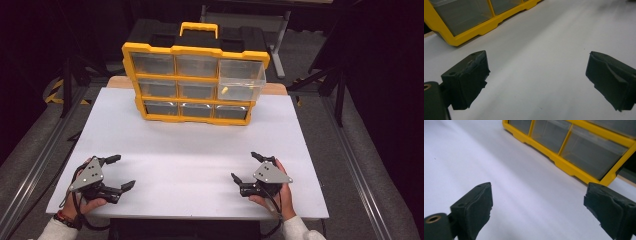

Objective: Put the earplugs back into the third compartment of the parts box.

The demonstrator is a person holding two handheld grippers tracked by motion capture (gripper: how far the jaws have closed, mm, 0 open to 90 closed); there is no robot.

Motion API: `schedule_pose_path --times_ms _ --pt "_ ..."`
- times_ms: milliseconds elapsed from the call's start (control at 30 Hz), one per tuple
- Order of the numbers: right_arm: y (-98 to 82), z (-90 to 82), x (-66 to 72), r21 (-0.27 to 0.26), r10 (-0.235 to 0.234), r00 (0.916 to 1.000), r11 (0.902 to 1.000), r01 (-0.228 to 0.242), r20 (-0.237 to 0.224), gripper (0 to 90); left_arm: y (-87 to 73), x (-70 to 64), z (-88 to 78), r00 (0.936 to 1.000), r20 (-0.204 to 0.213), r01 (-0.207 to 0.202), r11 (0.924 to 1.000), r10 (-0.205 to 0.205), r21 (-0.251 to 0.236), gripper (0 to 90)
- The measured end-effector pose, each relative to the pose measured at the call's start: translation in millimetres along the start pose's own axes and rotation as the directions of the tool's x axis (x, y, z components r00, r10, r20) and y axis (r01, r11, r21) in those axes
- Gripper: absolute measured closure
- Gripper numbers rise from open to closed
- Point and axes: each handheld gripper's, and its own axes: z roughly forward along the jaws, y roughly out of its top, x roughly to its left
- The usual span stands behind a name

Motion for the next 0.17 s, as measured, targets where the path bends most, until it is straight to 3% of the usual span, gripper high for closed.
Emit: schedule_pose_path --times_ms 167 --pt "0.4 3.2 0.4 -0.012 0.015 0.9999 0.9998 -0.015 0.000 6.9 0.3 0.9 2.3 1.0000 0.001 -0.001 1.0000 0.001 0.007 5.6"
